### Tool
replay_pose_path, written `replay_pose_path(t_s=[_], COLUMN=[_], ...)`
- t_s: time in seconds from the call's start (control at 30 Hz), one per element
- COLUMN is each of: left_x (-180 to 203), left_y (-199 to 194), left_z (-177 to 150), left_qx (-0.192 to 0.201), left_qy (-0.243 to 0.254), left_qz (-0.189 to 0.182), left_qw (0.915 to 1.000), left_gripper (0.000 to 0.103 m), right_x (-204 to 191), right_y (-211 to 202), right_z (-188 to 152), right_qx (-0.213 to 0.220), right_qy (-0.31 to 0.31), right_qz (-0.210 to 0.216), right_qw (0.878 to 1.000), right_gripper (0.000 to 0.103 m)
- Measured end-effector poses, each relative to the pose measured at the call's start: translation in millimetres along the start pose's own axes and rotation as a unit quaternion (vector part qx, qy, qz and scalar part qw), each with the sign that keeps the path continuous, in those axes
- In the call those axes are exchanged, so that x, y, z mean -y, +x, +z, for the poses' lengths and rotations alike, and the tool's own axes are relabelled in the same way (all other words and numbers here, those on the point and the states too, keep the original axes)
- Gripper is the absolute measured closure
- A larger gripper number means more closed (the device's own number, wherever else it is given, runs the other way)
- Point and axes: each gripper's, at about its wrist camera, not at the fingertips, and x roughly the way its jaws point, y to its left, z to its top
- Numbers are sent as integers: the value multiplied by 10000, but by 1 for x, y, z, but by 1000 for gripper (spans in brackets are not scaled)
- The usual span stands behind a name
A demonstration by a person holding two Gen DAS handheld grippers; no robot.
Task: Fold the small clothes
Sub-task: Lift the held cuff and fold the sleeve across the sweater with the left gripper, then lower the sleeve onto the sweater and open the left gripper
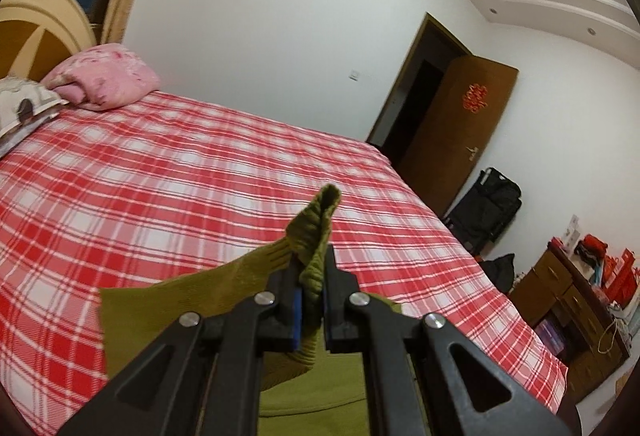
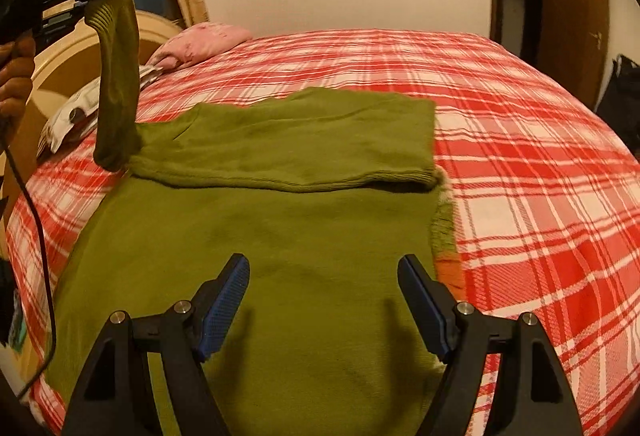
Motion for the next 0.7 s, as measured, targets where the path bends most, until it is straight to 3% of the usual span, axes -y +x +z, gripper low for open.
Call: replay_pose_path(t_s=[0.23,0.53,0.63,0.7], left_x=[32,66,71,73], left_y=[50,116,130,128], left_z=[-15,-61,-74,-83], left_qx=[-321,-754,-920,-1006], left_qy=[114,647,844,981], left_qz=[-116,111,266,327], left_qw=[9994,9950,9918,9895], left_gripper=[96,96,92,82], right_x=[16,26,27,27], right_y=[2,13,15,17], right_z=[-2,-7,-9,-10], right_qx=[-13,-156,-175,-183], right_qy=[291,534,539,525], right_qz=[-59,-40,-46,-43], right_qw=[9996,9984,9984,9984], right_gripper=[26,26,26,26])
